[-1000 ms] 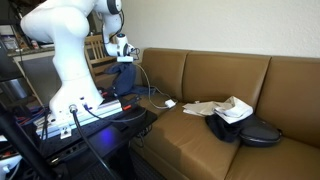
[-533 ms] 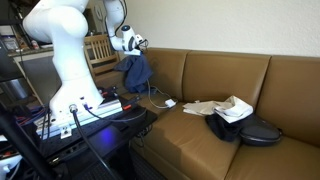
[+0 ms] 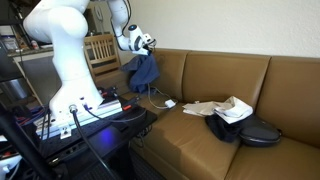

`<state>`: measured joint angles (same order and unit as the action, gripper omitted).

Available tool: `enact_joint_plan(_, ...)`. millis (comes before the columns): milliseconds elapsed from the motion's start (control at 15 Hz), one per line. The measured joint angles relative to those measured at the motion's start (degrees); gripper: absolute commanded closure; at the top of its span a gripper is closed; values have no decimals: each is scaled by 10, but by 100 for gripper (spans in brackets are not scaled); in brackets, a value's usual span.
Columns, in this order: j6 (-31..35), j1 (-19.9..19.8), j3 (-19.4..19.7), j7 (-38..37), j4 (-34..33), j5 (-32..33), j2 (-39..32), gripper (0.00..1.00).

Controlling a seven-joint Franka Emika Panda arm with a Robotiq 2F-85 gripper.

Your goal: Shift the white cloth on the seat to the right, overlapping it with the black one, and then also incorporate the denim and jacket, overlapping them too

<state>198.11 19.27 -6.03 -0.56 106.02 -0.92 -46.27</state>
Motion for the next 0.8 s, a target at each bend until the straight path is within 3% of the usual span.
enact_joint_plan(467, -2, -74, 89, -24, 6, -69, 73, 96)
enact_joint_plan(533, -2, -86, 97, -31, 13, -80, 86, 86)
enact_joint_plan(600, -2, -95, 106, -38, 21, -91, 100, 86)
enact_joint_plan(667, -2, -102, 116, -44, 28, -95, 113, 96)
enact_joint_plan(800, -6, -109, 121, -48, 38, -95, 127, 96)
